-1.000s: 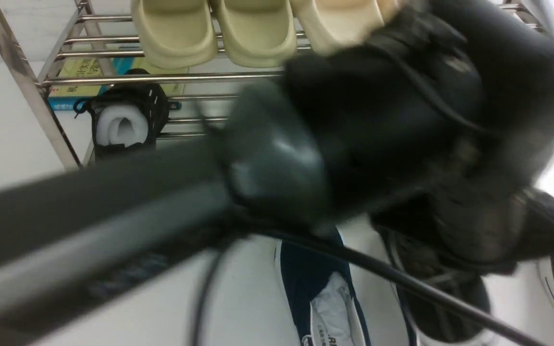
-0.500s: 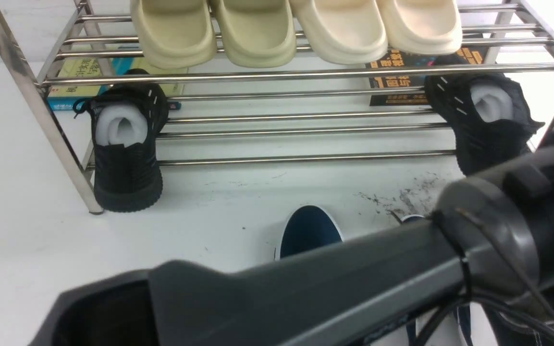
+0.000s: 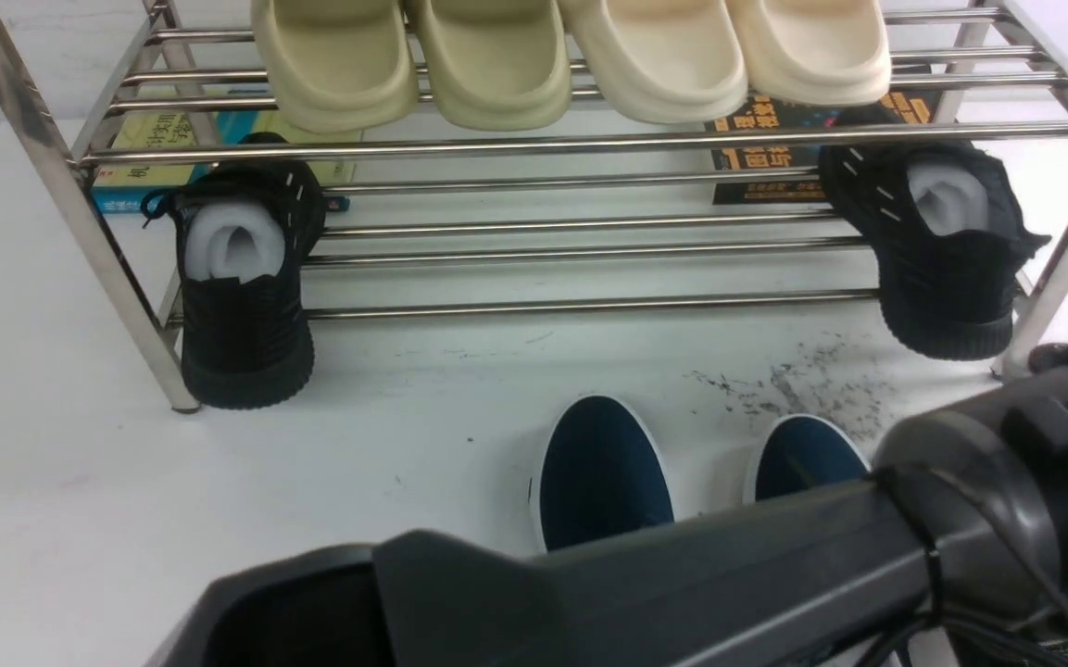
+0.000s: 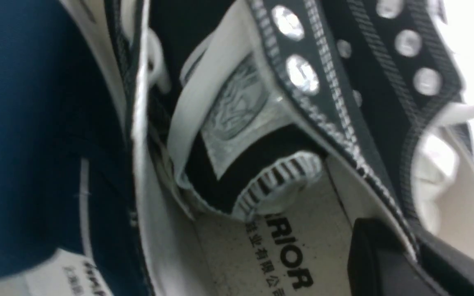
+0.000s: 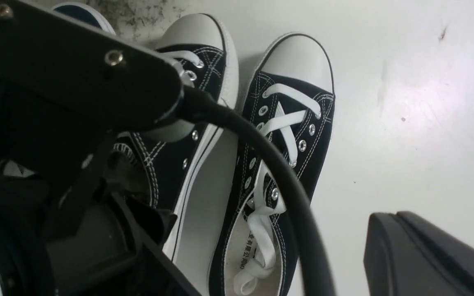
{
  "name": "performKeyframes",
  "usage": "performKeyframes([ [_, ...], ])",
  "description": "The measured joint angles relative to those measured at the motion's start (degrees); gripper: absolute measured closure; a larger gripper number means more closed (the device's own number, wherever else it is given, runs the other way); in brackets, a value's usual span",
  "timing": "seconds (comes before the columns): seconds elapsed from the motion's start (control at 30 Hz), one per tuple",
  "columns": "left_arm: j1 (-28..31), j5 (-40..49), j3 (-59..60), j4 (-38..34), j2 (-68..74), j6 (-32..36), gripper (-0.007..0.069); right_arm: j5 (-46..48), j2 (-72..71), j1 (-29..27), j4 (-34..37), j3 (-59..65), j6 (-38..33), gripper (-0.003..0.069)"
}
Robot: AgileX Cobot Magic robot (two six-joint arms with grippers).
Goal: Take the shoes off the shelf with your hand on the white table.
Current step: 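Set the held shoe down on the floor in front of the rack with the left gripper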
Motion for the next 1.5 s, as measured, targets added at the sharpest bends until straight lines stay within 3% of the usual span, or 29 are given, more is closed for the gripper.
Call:
performKeyframes([
  [0.23,-0.38,0.38,-0.19,7.6,0.26,-5.24,0.0586,0.0,0.0,0.0,-0.92,0.0,1.5,0.0659],
  [0.63,-0.43,1.13,-0.56,6.93,1.8,-4.09,0.0568,-0.17,-0.06,0.0,0.68,3.68,2.98,0.0642],
  [0.8,-0.37,2.09,-0.82,6.93,1.8,-3.73,0.0568,-0.12,-0.01,0.0,0.62,9.36,3.93,0.0596],
  [0.97,-0.32,2.53,-0.82,6.56,1.85,-3.53,0.0546,-0.19,-0.01,0.0,-1.43,9.81,6.3,0.0458],
  [1.1,-0.32,2.69,-0.82,6.51,1.92,-2.21,0.049,-0.23,-0.01,0.0,-1.49,9.81,6.71,0.033],
  [1.27,-0.21,3.61,-0.82,6.57,1.92,-1.2,0.033,-0.29,-0.09,0.0,-1.35,9.81,6.76,0.0184],
  [1.43,-0.14,5.9,-1.82,6.93,1.92,-0.49,0.0167,-0.42,-1.25,0.0,-1.3,9.85,6.76,0.0136],
  [1.5,-0.14,6.8,-2.45,6.93,1.92,-0.07,0.0144,-0.45,-1.7,0.0,-1.3,9.88,6.76,0.0133],
])
